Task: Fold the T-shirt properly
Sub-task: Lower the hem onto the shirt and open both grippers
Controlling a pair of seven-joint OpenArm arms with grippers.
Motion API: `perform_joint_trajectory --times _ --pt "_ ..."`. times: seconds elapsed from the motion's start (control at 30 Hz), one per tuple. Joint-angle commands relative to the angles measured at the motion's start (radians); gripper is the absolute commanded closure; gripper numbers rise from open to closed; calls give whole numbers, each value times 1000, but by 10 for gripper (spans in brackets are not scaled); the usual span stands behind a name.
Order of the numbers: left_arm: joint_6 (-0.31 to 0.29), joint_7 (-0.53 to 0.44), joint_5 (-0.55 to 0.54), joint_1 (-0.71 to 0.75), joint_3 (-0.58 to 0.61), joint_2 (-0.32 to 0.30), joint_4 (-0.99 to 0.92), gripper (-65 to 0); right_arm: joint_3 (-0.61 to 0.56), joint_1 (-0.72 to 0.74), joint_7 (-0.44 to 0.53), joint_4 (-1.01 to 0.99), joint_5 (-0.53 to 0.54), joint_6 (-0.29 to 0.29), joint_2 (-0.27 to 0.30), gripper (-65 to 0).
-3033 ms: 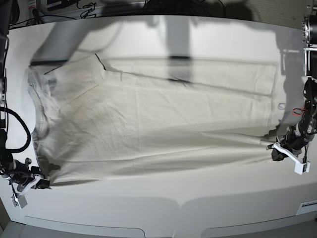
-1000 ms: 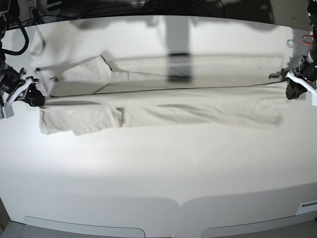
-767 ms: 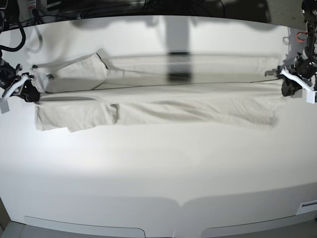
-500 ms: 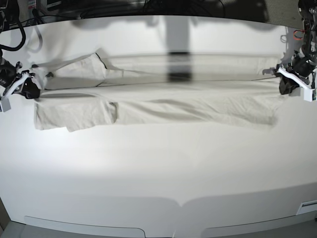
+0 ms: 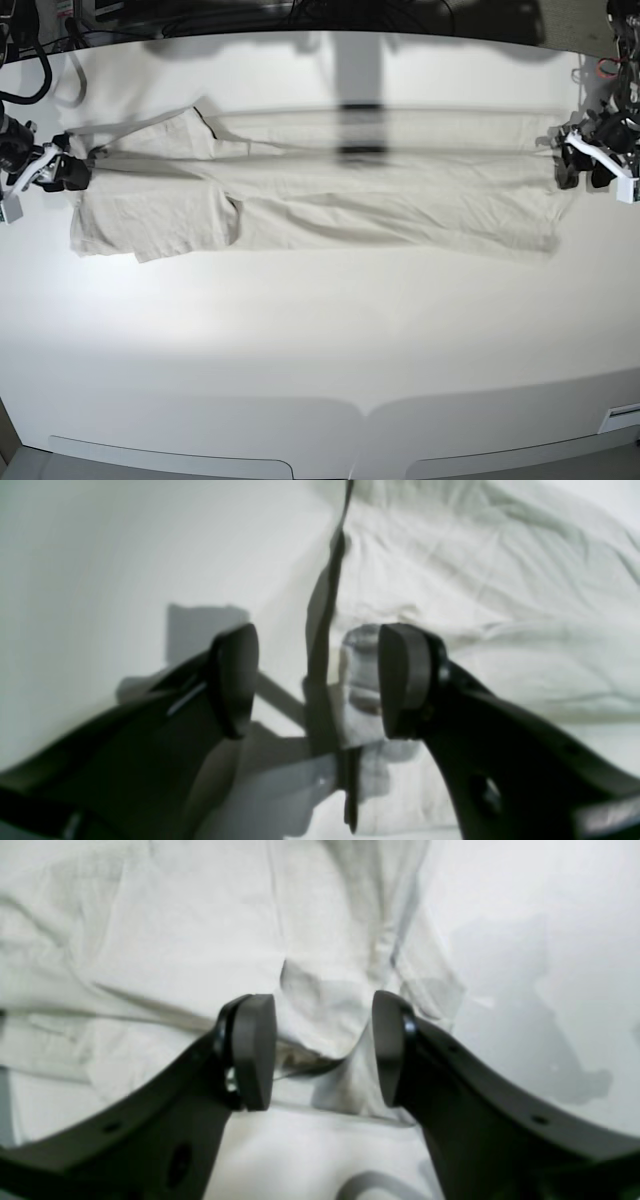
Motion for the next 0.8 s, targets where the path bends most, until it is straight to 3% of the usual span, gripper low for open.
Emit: perform_joint_trajectory --times 0.0,0.17,0.27,0.4,0.77 --pt "0 -25 -34 -6 -11 -29 17 -371 13 9 16 13 33 5 28 -313" --pt "-5 -11 -158 -14 -11 -70 18 -371 13 9 16 13 85 5 28 -313" --pt "-25 52 -156 -13 -11 -80 16 -371 13 8 14 13 87 5 28 -313" --pt "-55 57 -158 -16 -11 -81 -22 -369 13 8 5 13 92 5 28 -312" --pt "-273 137 -367 -154 -11 -69 -322 -369 13 8 -14 13 94 5 28 -312"
